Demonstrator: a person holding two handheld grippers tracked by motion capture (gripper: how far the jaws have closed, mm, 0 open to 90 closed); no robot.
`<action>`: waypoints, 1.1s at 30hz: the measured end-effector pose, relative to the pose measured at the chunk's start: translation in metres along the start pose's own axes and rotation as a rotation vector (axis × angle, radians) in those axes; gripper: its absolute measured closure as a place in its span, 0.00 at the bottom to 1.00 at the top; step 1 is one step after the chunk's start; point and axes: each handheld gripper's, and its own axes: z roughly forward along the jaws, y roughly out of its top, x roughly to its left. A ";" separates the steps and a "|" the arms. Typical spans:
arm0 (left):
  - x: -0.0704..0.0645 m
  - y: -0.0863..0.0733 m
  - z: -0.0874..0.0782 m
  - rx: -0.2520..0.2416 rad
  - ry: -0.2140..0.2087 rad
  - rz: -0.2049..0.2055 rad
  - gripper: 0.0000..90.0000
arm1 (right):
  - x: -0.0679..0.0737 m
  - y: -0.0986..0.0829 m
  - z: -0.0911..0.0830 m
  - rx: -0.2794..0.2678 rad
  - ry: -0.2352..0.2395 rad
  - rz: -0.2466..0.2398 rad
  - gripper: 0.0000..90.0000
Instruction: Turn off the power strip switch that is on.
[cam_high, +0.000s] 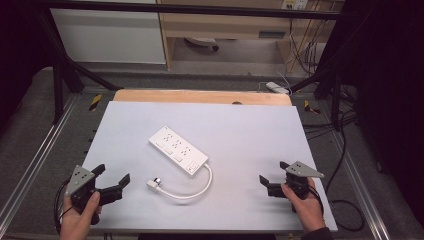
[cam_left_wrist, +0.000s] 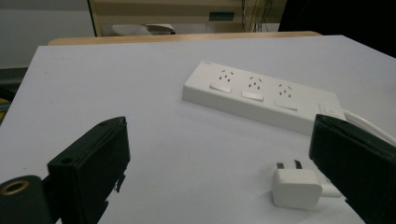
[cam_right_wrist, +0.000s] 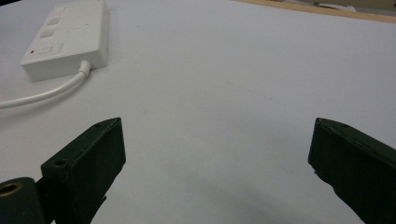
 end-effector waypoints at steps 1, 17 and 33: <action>0.000 0.000 0.000 0.000 -0.001 0.002 0.06 | 0.000 0.000 0.001 0.006 0.001 0.000 0.05; -0.009 0.000 -0.001 0.001 -0.061 0.040 0.06 | 0.004 0.002 0.005 0.024 0.008 -0.009 0.04; -0.018 0.007 -0.004 -0.027 -0.132 0.025 0.06 | 0.003 0.003 0.003 0.020 -0.010 0.003 0.03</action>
